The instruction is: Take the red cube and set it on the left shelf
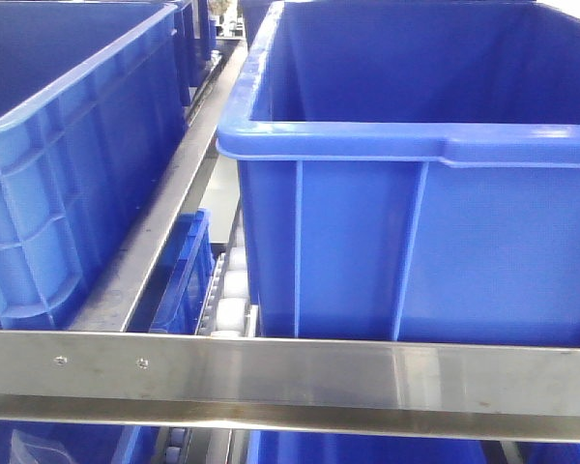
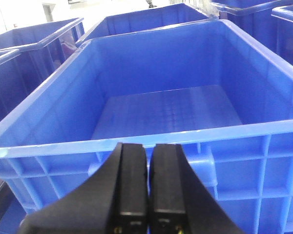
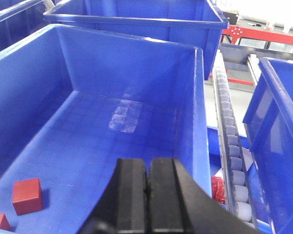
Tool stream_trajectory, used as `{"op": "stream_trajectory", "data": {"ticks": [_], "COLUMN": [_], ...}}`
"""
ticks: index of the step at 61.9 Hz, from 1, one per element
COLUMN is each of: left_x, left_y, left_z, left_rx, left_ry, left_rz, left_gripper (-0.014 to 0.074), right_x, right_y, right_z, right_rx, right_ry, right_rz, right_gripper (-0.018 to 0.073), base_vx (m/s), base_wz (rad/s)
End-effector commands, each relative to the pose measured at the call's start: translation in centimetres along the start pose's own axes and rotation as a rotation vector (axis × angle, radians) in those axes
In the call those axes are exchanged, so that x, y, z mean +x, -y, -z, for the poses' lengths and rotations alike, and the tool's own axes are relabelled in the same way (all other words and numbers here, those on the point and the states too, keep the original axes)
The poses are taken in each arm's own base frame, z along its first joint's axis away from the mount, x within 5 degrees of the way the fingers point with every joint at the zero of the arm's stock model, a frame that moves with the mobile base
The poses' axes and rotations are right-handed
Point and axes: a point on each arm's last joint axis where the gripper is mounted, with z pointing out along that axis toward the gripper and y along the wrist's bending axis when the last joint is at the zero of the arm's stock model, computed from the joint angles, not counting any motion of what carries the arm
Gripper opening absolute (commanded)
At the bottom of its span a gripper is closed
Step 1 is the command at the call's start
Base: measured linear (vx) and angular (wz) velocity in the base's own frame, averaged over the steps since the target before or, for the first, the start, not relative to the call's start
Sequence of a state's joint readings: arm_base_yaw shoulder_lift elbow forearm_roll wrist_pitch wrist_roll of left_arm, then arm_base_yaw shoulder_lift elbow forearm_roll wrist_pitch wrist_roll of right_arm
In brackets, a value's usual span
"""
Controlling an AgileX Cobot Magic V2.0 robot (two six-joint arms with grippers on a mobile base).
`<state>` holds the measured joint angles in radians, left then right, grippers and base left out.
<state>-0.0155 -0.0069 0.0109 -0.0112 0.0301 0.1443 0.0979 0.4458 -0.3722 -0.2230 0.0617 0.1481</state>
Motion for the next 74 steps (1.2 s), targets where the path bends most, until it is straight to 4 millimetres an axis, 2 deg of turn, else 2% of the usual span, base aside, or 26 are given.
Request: {"op": "stream_trajectory", "data": {"ticks": [1,13,22,32,40,55,74], "left_x": [0.0,0.0,0.0,0.0,0.0,0.0,0.0], "left_y": [0.0,0.0,0.0,0.0,0.0,0.0,0.0], "left_z": [-0.1,-0.1,-0.1,-0.1,-0.1,-0.1,-0.1], "left_rx": [-0.004,-0.004,-0.004,-0.004,-0.004,-0.004,-0.004], "left_ry": [0.062,0.062,0.062,0.062,0.062,0.062,0.062], "left_rz": [0.005,0.005,0.005,0.005,0.005,0.005,0.005], "left_gripper": [0.0106,0.0106,0.0106,0.0106,0.0106,0.0106,0.0106], "right_x": [-1.6,-1.6,-0.7,1.7,4.5,8.8,8.9], "right_y": [0.1,0.1,0.0,0.0,-0.2,-0.5,-0.5], "right_z": [0.1,0.1,1.5,3.2,4.1,4.6,4.5], "right_rx": [0.0,0.0,0.006,0.027,0.041,0.038,0.041], "right_ry": [0.095,0.095,0.136,0.172,0.185,0.187,0.166], "right_rz": [0.019,0.019,0.009,-0.016,-0.018,-0.064,-0.078], "right_gripper": [0.005,0.005,0.005,0.005,0.005,0.005,0.005], "base_vx": [0.0,0.01,-0.01,0.0,0.0,0.0,0.0], "base_wz": [0.0,0.08,-0.09,-0.01,0.0,0.0,0.0]}}
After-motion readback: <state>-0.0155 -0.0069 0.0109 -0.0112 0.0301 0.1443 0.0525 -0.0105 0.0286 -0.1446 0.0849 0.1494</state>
